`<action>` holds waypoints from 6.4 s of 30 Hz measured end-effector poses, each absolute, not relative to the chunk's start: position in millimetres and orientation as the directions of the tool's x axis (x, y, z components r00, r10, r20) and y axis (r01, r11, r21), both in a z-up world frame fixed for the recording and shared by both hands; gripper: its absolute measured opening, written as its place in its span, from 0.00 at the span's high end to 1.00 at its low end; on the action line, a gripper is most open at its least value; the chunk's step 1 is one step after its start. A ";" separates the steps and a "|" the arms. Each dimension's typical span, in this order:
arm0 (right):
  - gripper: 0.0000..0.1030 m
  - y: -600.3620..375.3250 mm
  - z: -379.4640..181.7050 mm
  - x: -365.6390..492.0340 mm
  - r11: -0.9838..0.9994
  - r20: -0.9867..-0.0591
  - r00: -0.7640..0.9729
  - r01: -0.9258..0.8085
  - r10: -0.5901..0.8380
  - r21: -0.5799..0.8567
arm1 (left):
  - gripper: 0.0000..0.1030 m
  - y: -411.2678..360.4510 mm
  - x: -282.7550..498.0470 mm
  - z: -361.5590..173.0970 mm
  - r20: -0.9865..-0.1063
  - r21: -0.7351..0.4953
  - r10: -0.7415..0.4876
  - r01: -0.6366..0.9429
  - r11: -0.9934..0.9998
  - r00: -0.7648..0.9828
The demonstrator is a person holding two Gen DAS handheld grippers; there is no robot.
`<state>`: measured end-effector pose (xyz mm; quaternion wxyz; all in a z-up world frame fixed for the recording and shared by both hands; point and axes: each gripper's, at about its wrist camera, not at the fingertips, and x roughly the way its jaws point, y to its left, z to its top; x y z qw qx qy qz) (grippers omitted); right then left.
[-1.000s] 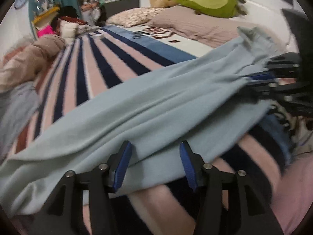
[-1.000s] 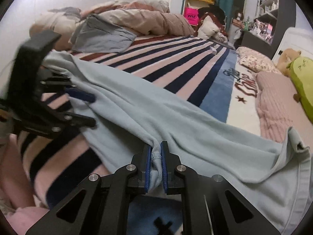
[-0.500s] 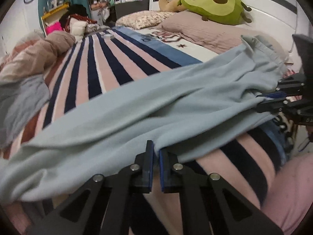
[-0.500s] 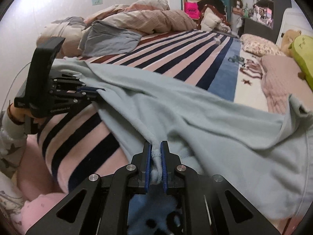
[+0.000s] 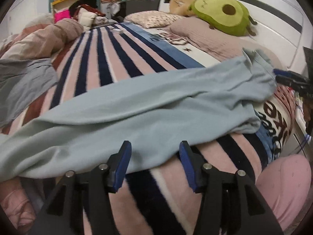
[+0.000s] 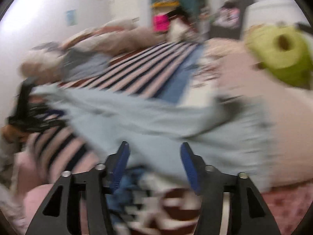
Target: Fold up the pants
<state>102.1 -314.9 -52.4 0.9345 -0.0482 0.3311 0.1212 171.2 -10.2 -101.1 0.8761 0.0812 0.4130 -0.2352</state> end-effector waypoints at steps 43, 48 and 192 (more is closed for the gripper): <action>0.42 -413.5 0.6 18.1 0.975 -0.518 0.828 0.155 -0.215 -0.157 | 0.39 -1.6 157.8 -90.2 -0.816 0.020 -0.262 0.479 0.878 0.515; 0.42 -339.2 -21.9 61.7 0.971 -0.596 0.778 -0.240 0.198 0.008 | 0.40 1.8 155.9 -109.1 -0.845 0.030 -0.235 0.481 0.876 0.480; 0.95 -513.8 -39.8 60.7 0.951 -0.640 0.704 0.249 -0.309 -0.186 | 0.51 1.8 178.6 -75.1 -0.743 -0.088 -0.254 0.285 0.954 0.620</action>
